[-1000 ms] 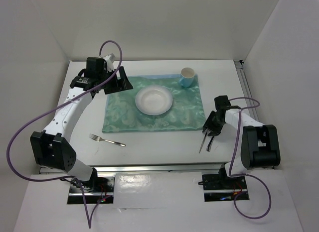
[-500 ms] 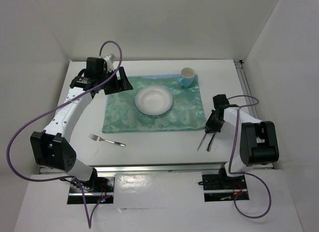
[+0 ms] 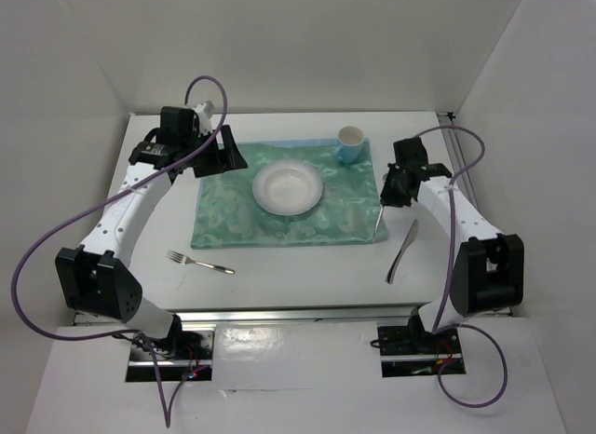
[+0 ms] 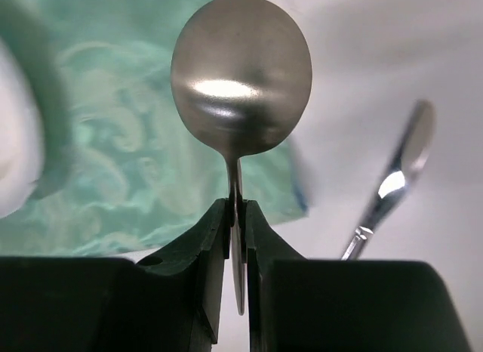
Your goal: Set the dinner table for one person
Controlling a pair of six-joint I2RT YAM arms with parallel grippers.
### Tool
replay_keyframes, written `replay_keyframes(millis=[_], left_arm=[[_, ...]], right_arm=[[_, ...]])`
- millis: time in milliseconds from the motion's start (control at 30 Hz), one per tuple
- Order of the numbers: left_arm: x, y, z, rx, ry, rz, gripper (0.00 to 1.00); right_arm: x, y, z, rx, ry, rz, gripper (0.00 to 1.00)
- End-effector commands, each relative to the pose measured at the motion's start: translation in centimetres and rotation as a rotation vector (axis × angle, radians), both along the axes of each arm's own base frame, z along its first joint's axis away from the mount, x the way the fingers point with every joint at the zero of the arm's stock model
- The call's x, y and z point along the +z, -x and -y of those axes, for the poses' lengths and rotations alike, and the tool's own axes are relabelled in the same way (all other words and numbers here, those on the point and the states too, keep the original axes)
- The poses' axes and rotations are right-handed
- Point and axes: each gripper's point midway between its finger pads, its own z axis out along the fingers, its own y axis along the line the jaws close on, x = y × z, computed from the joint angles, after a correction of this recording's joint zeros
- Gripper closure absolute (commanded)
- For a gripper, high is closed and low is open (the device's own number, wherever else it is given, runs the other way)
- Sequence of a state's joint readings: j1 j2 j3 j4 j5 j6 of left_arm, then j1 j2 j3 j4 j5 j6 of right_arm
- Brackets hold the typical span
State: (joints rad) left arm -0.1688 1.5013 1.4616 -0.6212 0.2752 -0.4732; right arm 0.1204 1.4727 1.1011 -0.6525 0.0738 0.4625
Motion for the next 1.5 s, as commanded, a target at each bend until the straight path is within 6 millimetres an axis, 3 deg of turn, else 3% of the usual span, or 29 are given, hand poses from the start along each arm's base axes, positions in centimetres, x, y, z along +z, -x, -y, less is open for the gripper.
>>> replay_keyframes(millis=[0, 33, 67, 133, 167, 233, 267, 333, 400, 600, 767, 800, 933, 967, 1000, 1067, 1100, 1200, 1267, 1300, 1333, 1367, 1400, 1467], left_arm=[[3.4, 0.2, -0.1, -0.004, 0.004, 0.091, 0.14], [3.6, 0.4, -0.3, 0.004, -0.003, 0.090, 0.14], [3.6, 0.4, -0.3, 0.005, -0.003, 0.090, 0.14], [3.9, 0.5, -0.5, 0.013, -0.008, 0.101, 0.14], [3.7, 0.7, -0.5, 0.013, -0.010, 0.092, 0.14], [4.0, 0.8, -0.5, 0.013, -0.008, 0.101, 0.14], [3.9, 1.0, -0.6, 0.013, -0.010, 0.092, 0.14], [3.6, 1.1, -0.9, 0.021, -0.030, 0.084, 0.14], [3.4, 1.5, -1.0, 0.021, -0.032, 0.075, 0.14], [2.4, 1.9, -1.2, 0.027, -0.042, 0.054, 0.14], [2.1, 2.0, -1.2, 0.027, -0.043, 0.045, 0.14], [2.1, 2.0, -1.2, 0.027, -0.043, 0.045, 0.14], [2.1, 2.1, -1.1, 0.020, -0.037, 0.044, 0.14], [2.1, 2.1, -1.1, 0.020, -0.037, 0.044, 0.14], [2.1, 2.1, -1.1, 0.020, -0.037, 0.044, 0.14], [2.1, 2.1, -1.1, 0.020, -0.037, 0.044, 0.14], [2.4, 2.2, -1.1, 0.020, -0.036, 0.053, 0.14], [2.1, 2.3, -1.1, 0.020, -0.037, 0.044, 0.14], [2.5, 2.3, -1.0, 0.013, -0.030, 0.052, 0.14], [2.8, 2.2, -1.0, 0.014, -0.028, 0.061, 0.14], [3.2, 2.3, -1.0, 0.014, -0.026, 0.072, 0.14], [3.2, 2.3, -1.0, 0.014, -0.026, 0.072, 0.14], [3.2, 2.3, -1.0, 0.014, -0.026, 0.072, 0.14], [3.9, 2.4, -1.0, 0.014, -0.023, 0.090, 0.14]], right_arm=[[2.8, -2.7, -3.8, 0.228, 0.003, 0.077, 1.00], [4.1, -3.9, -5.5, 0.290, -0.013, 0.110, 1.00], [2.4, -4.0, -5.8, 0.310, -0.002, 0.046, 1.00], [2.8, -5.3, -7.8, 0.369, -0.004, 0.047, 1.00], [1.2, -5.5, -8.2, 0.379, 0.000, -0.001, 1.00], [1.1, -6.6, -9.3, 0.403, 0.004, 0.007, 1.00], [-0.2, -6.7, -10.0, 0.420, -0.005, -0.026, 1.00], [-0.4, -7.8, -10.3, 0.410, -0.011, -0.025, 1.00], [-2.2, -7.6, -10.8, 0.421, -0.006, -0.072, 1.00], [-4.6, -8.1, -11.2, 0.409, -0.019, -0.120, 1.00], [-5.3, -8.5, -11.3, 0.391, 0.003, -0.121, 0.98], [-5.7, -8.5, -11.1, 0.376, 0.010, -0.130, 0.95], [-5.3, -9.1, -11.4, 0.367, 0.002, -0.108, 0.67], [-5.0, -9.3, -11.5, 0.359, -0.004, -0.099, 0.50], [-5.0, -9.4, -11.2, 0.351, 0.009, -0.097, 0.48], [-3.1, -9.6, -10.9, 0.333, 0.018, -0.059, 0.48], [-2.4, -9.5, -10.7, 0.327, 0.027, -0.045, 0.41], [0.4, -8.9, -8.4, 0.243, 0.015, 0.016, 0.41], [1.5, -7.2, -5.4, 0.155, -0.006, 0.036, 0.41], [1.5, -6.4, -4.4, 0.124, -0.012, 0.040, 0.41], [-0.7, -4.2, -2.2, 0.069, -0.009, -0.024, 0.41], [0.0, -3.0, -0.9, 0.029, -0.008, -0.006, 0.41], [-0.5, -1.9, 0.0, -0.016, -0.018, -0.023, 0.41], [-3.6, 2.3, 2.6, -0.108, -0.064, -0.111, 0.38]])
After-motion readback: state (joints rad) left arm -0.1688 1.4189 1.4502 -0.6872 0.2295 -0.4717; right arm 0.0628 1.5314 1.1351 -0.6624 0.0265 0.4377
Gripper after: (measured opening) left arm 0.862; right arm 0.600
